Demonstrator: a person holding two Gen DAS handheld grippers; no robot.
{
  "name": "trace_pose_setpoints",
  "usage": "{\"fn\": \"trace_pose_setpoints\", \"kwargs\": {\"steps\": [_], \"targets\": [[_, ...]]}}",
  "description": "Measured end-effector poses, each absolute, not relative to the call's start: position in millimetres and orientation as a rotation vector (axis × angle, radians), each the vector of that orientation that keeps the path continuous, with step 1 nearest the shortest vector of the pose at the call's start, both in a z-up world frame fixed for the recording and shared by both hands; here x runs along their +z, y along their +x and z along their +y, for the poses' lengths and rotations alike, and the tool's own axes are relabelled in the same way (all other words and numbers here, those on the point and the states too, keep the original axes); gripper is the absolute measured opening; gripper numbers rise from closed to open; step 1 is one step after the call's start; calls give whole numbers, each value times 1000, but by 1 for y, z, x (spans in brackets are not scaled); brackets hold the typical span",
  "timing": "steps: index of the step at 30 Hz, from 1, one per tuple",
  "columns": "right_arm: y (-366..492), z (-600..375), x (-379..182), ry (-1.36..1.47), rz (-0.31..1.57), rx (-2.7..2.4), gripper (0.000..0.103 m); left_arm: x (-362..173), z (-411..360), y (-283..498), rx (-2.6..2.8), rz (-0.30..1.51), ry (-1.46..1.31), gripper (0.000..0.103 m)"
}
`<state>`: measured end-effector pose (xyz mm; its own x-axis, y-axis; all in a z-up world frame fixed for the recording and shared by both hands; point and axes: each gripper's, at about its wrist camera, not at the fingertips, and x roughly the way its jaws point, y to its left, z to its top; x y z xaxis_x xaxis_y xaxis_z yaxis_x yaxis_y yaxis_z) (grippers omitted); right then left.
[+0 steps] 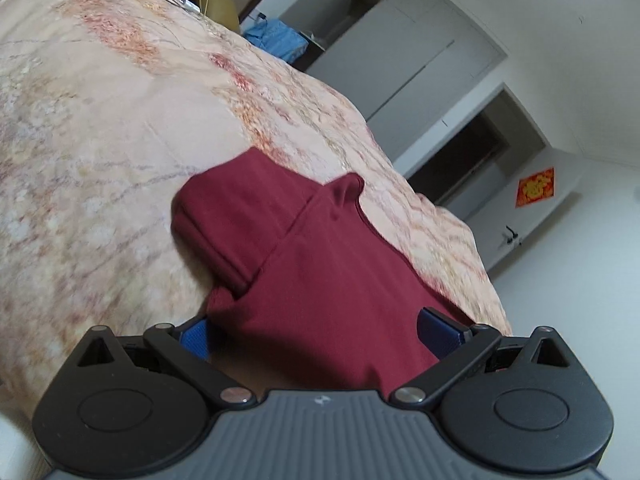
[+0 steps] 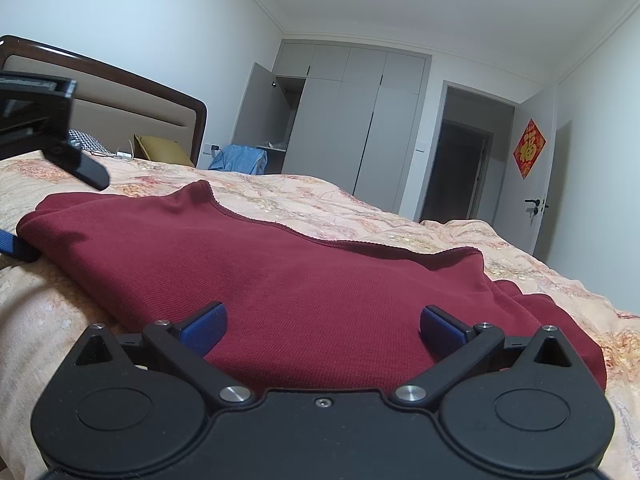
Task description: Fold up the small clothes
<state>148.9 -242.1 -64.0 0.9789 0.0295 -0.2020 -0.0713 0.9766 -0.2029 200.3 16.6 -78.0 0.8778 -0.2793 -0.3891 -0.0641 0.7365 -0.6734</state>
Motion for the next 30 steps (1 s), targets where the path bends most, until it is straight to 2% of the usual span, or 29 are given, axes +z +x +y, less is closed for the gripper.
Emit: {"fn": "trace_pose_setpoints", "kwargs": {"steps": [2,5,10,12,13,14,15,20,24,30], "targets": [[149,-242,-64,-211,199,51,103,-78,16,209,-117,477,-742,102],[149,-242,-64,-211,199,51,103,-81,16,218,-65,458,-758,82],[149,-242,-64,-211,199,51,103,-83,13,226,-6,439,-744,73],[149,-243,-64,-210,201,51,103,-83,12,225,15,433,-727,60],[149,-243,-64,-209,201,51,103,-83,11,226,27,436,-719,47],[149,-243,-64,-208,202,50,103,-82,11,226,35,445,-710,42],[149,-243,-64,-209,202,48,103,-80,10,227,39,446,-696,42],[152,-244,-58,-205,225,54,103,-62,-2,226,18,404,-576,26],[151,-260,-44,-150,271,51,103,-38,-20,230,-43,357,-446,21],[123,-292,-25,-175,237,-29,103,7,-84,237,-196,260,-199,19]]}}
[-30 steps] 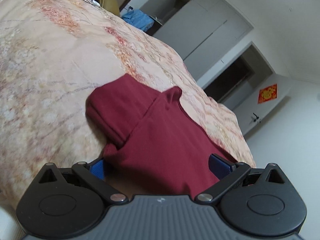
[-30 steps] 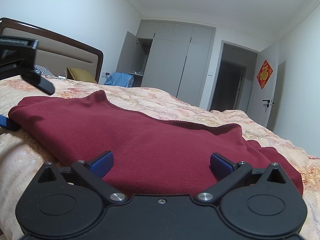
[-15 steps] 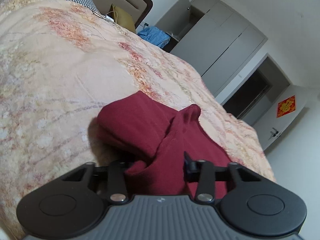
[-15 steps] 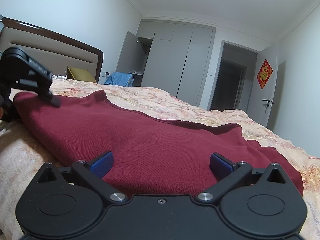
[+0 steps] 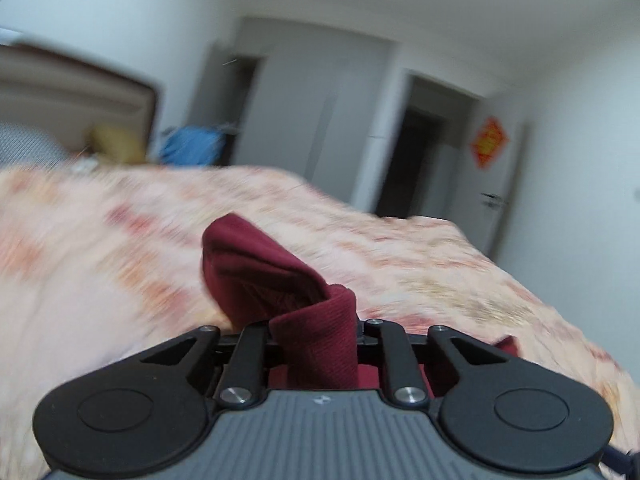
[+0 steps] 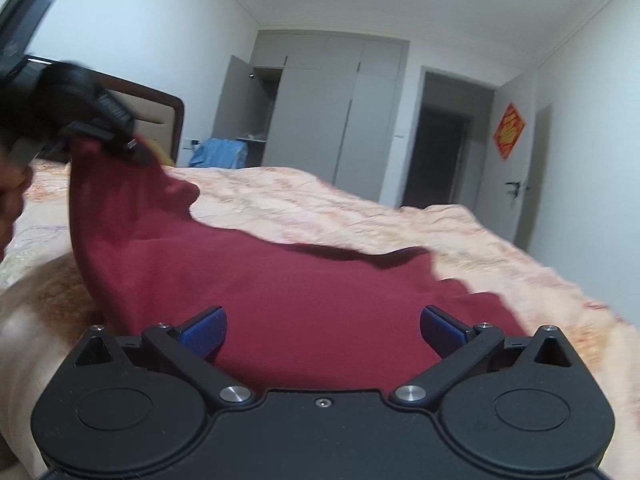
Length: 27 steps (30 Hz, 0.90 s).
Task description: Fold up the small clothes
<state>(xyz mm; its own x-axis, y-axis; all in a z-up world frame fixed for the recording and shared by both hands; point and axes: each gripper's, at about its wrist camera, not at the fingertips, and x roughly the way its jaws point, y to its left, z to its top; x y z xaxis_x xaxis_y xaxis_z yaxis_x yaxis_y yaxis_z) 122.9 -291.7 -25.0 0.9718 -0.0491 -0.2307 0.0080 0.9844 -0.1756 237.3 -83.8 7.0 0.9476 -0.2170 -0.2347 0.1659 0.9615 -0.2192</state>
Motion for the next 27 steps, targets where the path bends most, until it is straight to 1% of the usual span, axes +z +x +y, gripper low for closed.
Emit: {"fn": "trace_pose_setpoints", "kwargs": {"steps": [4,8,14,19,21,22,23,24,25,26,27], "targets": [[100,-322,-20,-186,246,-85,103,26,-143,239,-345,239,-87,18],[81,-351,-23,-217,286,-156,103,28,-204,232,-515,244,7,17],[64,-388,-38,-192,369,-254,103,-6,-269,231,-701,425,85,17],[53,-400,-44,-130,359,-262,103,-25,-279,226,-698,520,102,20],[53,-402,-45,-106,360,-263,103,-24,-275,225,-699,531,79,25],[54,-403,-44,-102,359,-269,103,-23,-273,224,-707,536,68,34],[54,-404,-43,-102,357,-275,103,-23,-269,224,-721,542,52,46],[54,-402,-41,-104,356,-281,103,-22,-262,223,-734,549,30,52],[55,-403,-41,-105,354,-289,103,-19,-259,224,-745,556,8,61],[50,-403,-39,-104,351,-295,103,-17,-255,222,-753,560,-9,65],[50,-404,-38,-100,350,-298,103,-16,-252,221,-759,563,-21,66]]}}
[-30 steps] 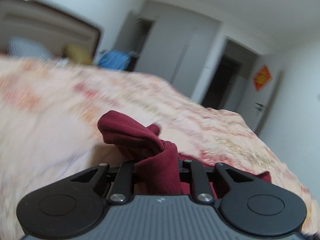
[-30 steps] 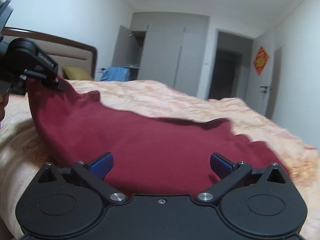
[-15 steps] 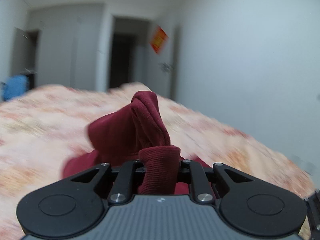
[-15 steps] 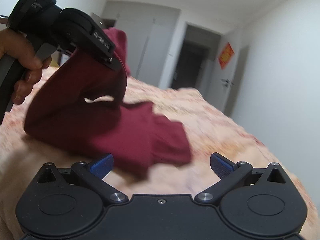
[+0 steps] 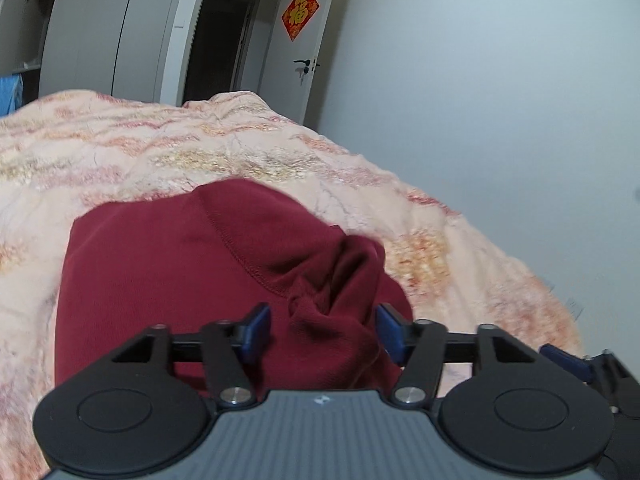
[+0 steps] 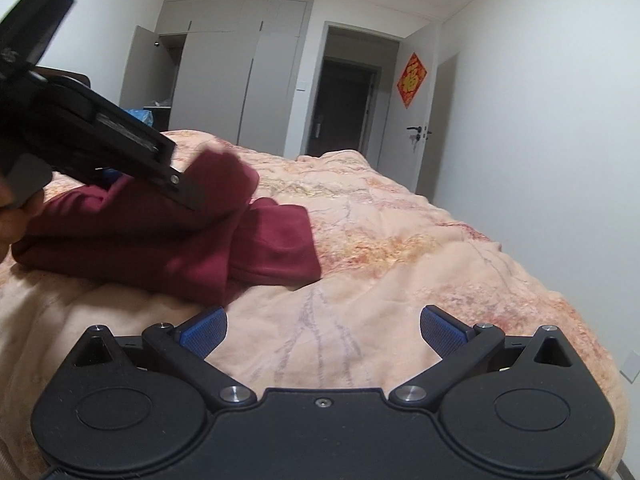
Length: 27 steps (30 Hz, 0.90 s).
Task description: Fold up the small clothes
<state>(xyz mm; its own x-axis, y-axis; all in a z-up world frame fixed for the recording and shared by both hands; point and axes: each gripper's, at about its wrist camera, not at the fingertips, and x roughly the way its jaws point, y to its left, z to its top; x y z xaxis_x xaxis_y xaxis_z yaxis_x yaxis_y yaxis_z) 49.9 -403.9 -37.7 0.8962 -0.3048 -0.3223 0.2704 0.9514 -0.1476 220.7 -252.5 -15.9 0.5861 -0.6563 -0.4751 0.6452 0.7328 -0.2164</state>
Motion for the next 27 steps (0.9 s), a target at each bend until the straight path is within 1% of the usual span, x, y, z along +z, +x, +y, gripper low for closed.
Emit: {"fn": "trace_pose_setpoints", "kwargs": {"steps": [2,3,5,7,15,22,24,27], "targets": [[48,-406,-36,-87,349,-302,103,-14,-246,218,-762,567,-45,77],[47,-407,-35,-79,349,-302,103,-11,-241,216,-757,568,-64,80],[46,-408,-34,-55,351,-299,103,-7,-227,213,-732,563,-113,95],[47,-410,-32,-15,354,-285,103,-3,-209,210,-685,553,-160,103],[71,-412,-13,169,312,-202,103,4,-144,215,-452,584,-269,103],[106,-403,16,230,242,-108,103,-13,-123,227,-297,669,-260,103],[124,-399,19,243,277,-80,103,-20,-119,229,-276,702,-273,103],[153,-388,15,207,406,-103,103,-29,-118,229,-264,746,-278,103]]}}
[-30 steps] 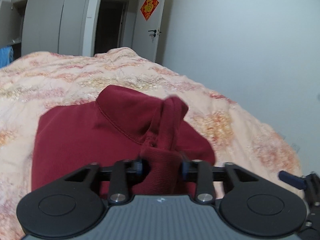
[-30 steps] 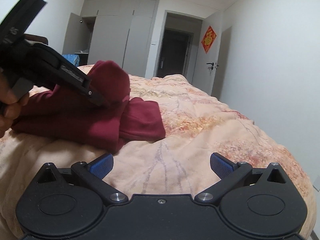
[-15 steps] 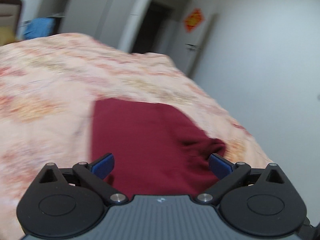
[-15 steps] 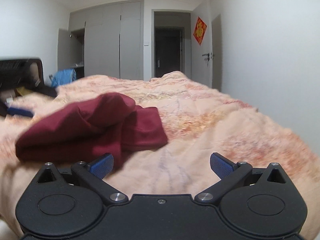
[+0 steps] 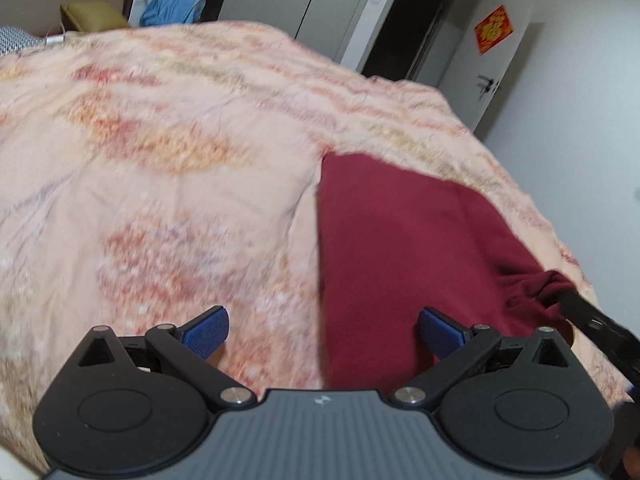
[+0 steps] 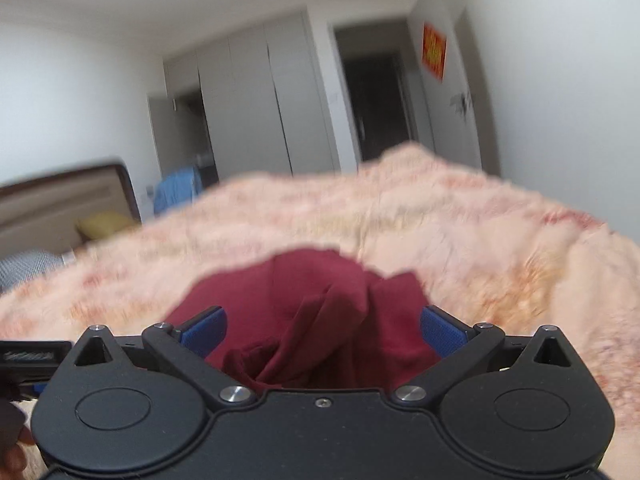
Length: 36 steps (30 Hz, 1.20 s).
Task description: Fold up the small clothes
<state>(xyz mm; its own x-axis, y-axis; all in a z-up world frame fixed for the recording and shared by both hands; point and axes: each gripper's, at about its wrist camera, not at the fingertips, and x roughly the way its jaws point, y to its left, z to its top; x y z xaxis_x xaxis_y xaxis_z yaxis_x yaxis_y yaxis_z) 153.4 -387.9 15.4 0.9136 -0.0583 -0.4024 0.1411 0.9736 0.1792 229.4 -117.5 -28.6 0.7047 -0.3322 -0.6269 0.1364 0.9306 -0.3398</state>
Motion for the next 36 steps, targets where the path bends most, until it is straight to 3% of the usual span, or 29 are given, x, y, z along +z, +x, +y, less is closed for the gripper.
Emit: {"fn": "trace_pose_setpoints", "kwargs": {"steps": [12,21,30,33,35,36], "targets": [[114,-376,-36,-34,462,-193,103,-45,-129,217,-301,771,-220,103],[105,-403,1,195,322,-54,103,-49,-132,211,-301,742,-191,103],[178,-451,9,453,409,12,101,-50,-131,211,-311,734,-192,103],[204,-460,5,442,460,-7,76,-48,-128,209,-319,709,-218,103],[213,-462,1,442,484,-5,54,-45,-121,204,-368,653,-292,103],[215,-463,-1,446,491,12,51,-43,-118,203,-389,629,-319,103]]}}
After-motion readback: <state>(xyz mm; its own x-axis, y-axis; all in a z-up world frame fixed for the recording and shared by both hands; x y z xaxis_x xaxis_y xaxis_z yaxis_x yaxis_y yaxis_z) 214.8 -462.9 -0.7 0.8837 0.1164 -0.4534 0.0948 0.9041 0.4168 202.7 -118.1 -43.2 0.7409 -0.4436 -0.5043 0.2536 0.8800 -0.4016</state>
